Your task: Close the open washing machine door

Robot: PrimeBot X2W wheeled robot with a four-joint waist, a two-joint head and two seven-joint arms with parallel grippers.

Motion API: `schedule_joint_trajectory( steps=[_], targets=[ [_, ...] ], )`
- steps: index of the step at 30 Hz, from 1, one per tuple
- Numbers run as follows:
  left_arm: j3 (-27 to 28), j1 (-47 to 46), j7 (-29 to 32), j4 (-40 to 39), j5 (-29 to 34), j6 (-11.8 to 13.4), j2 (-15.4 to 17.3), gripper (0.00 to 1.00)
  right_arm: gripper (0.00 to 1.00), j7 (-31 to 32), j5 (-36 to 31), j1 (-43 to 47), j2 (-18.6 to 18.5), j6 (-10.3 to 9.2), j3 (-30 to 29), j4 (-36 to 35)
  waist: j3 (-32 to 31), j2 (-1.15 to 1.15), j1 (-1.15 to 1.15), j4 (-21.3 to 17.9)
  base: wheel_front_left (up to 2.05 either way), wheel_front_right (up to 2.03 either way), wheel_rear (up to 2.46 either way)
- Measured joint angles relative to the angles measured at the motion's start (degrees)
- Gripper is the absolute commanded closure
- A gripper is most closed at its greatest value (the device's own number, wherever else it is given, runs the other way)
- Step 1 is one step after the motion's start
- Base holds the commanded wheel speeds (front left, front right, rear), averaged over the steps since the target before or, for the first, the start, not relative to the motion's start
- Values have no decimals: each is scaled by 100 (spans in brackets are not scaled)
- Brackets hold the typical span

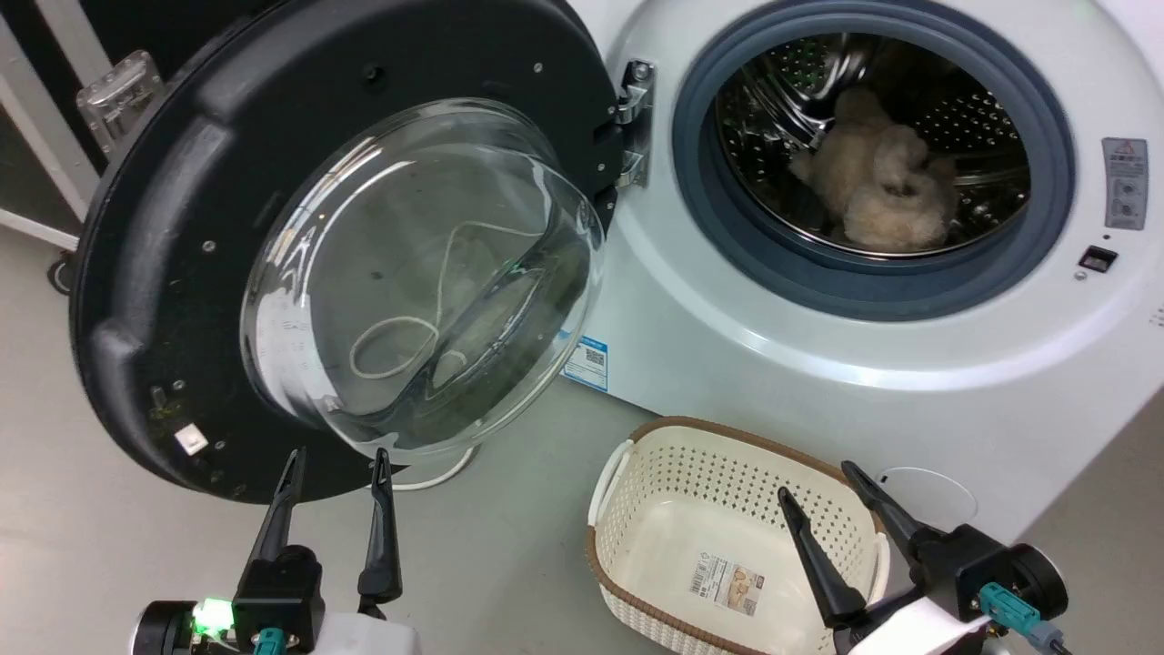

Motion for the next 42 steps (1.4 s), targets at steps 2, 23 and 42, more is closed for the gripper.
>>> schedule_joint_trajectory(
  steps=[2, 23, 42],
  targets=[
    [-15, 14, -20, -22, 0, 23, 1, 0, 0, -5, 1, 0, -10, 0, 23, 23, -1, 0, 0, 48, 0, 0, 0],
    [519, -126, -271, -856, -461, -44, 132, 100, 0, -265, 101, 65, -115, 0, -21, 70, 201, 0, 1, 573, 0, 0, 0],
    [3430, -3879, 3098, 2596, -5895, 201, 1574, 100, 0, -499, 300, 131, -431, 1, 47, -79, 889, 0, 0, 159, 0, 0, 0]
  ],
)
